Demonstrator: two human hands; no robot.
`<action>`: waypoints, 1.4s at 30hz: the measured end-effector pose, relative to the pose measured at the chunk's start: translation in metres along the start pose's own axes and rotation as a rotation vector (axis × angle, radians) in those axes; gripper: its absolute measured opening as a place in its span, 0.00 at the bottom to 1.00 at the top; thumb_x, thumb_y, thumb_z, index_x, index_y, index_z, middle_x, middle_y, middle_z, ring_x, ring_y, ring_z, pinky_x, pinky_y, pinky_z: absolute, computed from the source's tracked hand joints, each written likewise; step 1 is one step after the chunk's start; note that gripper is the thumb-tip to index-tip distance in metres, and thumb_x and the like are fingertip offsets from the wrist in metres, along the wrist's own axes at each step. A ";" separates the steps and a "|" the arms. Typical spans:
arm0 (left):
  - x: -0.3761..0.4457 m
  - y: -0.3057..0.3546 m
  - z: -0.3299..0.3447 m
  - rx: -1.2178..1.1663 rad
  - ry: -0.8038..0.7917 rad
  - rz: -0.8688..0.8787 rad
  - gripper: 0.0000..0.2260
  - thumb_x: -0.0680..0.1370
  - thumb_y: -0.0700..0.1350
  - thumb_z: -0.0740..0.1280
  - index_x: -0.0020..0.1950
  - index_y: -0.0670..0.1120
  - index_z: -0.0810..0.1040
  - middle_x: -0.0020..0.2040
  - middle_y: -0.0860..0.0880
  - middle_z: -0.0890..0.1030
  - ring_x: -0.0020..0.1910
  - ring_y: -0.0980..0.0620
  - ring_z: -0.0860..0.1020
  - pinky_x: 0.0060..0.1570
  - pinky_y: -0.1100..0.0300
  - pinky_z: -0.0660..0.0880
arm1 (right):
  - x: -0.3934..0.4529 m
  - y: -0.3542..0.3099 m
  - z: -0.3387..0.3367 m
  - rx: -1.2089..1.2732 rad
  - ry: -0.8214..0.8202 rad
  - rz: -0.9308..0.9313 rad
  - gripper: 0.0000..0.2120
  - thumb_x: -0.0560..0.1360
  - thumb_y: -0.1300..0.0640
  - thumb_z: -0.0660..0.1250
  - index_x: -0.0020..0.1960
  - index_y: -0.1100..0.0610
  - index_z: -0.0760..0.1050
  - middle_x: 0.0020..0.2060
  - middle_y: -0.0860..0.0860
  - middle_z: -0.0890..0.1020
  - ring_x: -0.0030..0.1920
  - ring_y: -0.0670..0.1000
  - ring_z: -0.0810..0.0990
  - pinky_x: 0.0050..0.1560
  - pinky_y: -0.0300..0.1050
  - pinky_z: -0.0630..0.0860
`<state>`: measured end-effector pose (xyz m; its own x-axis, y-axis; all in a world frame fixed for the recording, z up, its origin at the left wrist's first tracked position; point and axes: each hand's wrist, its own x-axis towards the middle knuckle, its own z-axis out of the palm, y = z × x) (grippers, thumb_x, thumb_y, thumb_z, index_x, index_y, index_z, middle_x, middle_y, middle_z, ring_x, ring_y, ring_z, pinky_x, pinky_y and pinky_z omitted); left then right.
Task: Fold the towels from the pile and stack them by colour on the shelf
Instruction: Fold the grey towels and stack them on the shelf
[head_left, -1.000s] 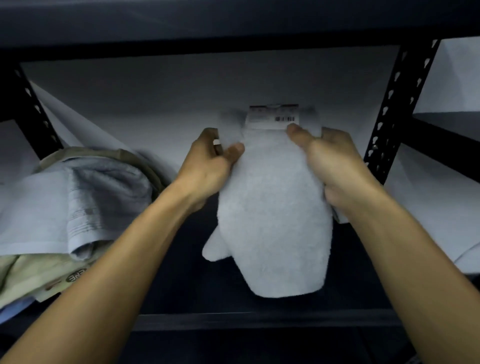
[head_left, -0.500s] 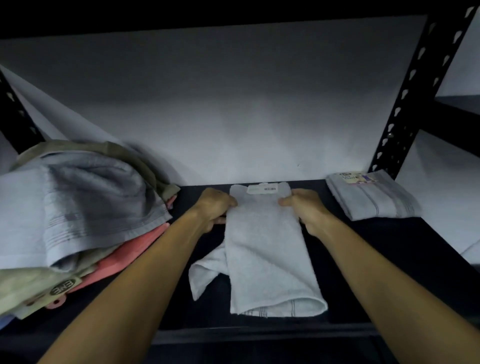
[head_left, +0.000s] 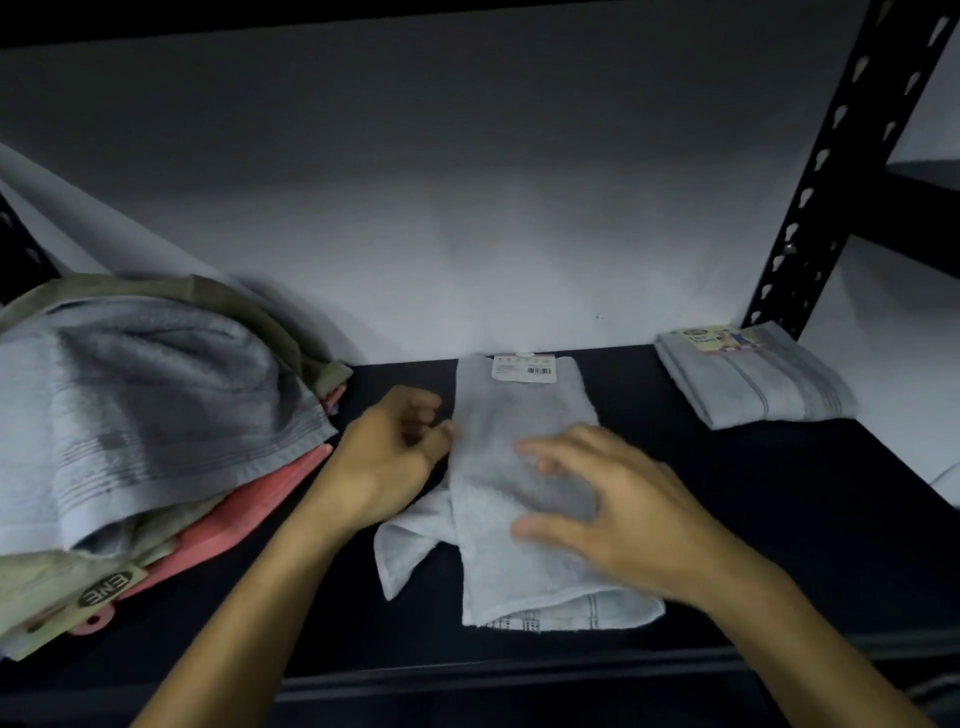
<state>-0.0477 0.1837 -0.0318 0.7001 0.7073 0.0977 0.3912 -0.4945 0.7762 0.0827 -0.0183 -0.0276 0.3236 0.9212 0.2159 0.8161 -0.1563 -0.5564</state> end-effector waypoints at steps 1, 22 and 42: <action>-0.014 -0.002 -0.006 0.059 -0.070 0.018 0.15 0.77 0.54 0.70 0.62 0.55 0.74 0.55 0.58 0.79 0.55 0.62 0.77 0.56 0.64 0.73 | -0.011 -0.001 0.004 -0.084 -0.110 -0.053 0.37 0.66 0.27 0.63 0.72 0.37 0.62 0.58 0.32 0.65 0.61 0.33 0.66 0.61 0.37 0.68; -0.097 0.001 0.015 0.451 0.283 0.236 0.12 0.74 0.42 0.72 0.57 0.49 0.80 0.49 0.54 0.79 0.42 0.51 0.80 0.37 0.56 0.75 | -0.022 0.033 -0.005 0.839 0.678 0.651 0.11 0.78 0.62 0.61 0.57 0.56 0.77 0.50 0.55 0.83 0.53 0.56 0.81 0.58 0.59 0.78; -0.116 0.004 0.067 0.277 0.222 0.529 0.12 0.68 0.37 0.78 0.48 0.45 0.81 0.46 0.51 0.79 0.36 0.55 0.79 0.30 0.59 0.79 | -0.053 0.016 0.013 -0.331 0.014 -0.110 0.26 0.75 0.40 0.65 0.71 0.42 0.66 0.66 0.36 0.64 0.67 0.35 0.60 0.57 0.31 0.62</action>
<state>-0.0869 0.0662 -0.0818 0.7121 0.4047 0.5737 0.1873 -0.8970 0.4003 0.0726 -0.0645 -0.0587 0.2302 0.9342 0.2726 0.9567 -0.1659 -0.2393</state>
